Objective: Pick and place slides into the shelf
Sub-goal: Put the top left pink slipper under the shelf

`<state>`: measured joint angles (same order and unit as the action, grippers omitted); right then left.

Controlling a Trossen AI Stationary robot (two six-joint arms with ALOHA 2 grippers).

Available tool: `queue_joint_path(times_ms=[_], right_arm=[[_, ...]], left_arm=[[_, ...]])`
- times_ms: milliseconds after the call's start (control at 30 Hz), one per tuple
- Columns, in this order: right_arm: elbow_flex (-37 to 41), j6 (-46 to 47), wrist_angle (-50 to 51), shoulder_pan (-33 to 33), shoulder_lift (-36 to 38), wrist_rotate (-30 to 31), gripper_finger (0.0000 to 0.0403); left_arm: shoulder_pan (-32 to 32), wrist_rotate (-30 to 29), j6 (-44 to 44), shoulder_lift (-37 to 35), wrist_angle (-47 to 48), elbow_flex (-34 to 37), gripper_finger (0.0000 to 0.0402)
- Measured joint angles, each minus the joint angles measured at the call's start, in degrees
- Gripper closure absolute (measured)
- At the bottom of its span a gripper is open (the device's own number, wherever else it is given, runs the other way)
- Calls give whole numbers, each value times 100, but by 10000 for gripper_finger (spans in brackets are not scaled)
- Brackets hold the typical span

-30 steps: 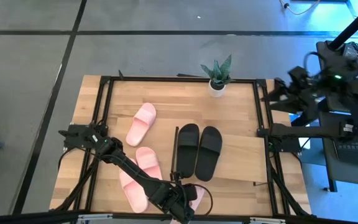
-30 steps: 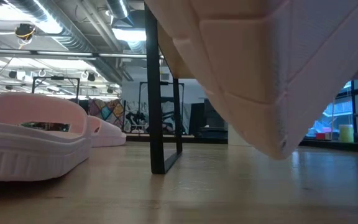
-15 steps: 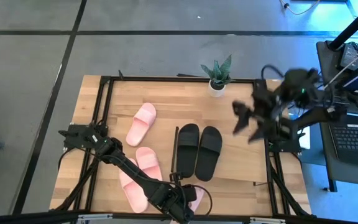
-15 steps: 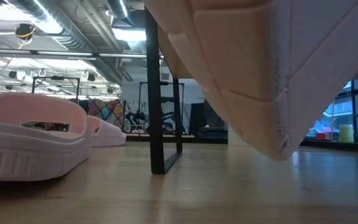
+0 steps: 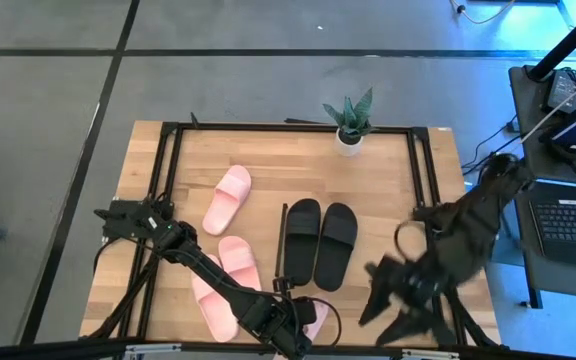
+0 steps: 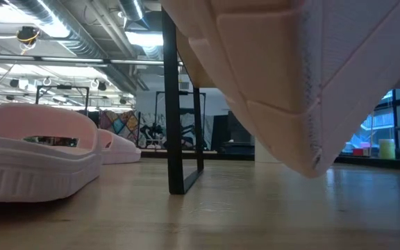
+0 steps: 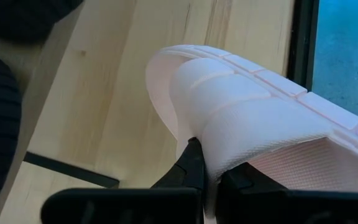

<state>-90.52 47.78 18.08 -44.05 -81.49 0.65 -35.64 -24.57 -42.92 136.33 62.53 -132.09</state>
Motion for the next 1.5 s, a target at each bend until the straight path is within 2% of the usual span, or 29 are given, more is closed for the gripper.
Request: queue_joint_path(times_ms=[200, 367, 467, 567, 667, 867, 1267, 1500], right_arm=[[0, 1389, -162, -742, -873, 1394, 175], [0, 2285, -423, -1023, -1632, 1904, 175], [0, 2370, -759, -1062, -2077, 1923, 175], [0, 2034, -1163, -1060, -2486, 1921, 175], [0, 1277, -1518, -1060, -2846, 1919, 175], [0, 296, -1602, -1096, -3273, 1903, 175], [0, -232, -1932, -1130, -3360, 1922, 175], [-2, -2215, -1973, -1086, -3358, 2138, 175]], left_arm=[[0, -1, 4, 0, 0, 0, 401], [0, -89, 4, 0, 0, 0, 401], [0, -89, 4, 0, 0, 0, 401], [0, -89, 7, 0, 0, 0, 397], [0, -80, 6, 0, 0, 0, 398], [0, -73, 9, 0, 0, 0, 399], [2, 4, 9, 0, -3, 0, 400], [2, 5, 7, 0, -3, 0, 400]])
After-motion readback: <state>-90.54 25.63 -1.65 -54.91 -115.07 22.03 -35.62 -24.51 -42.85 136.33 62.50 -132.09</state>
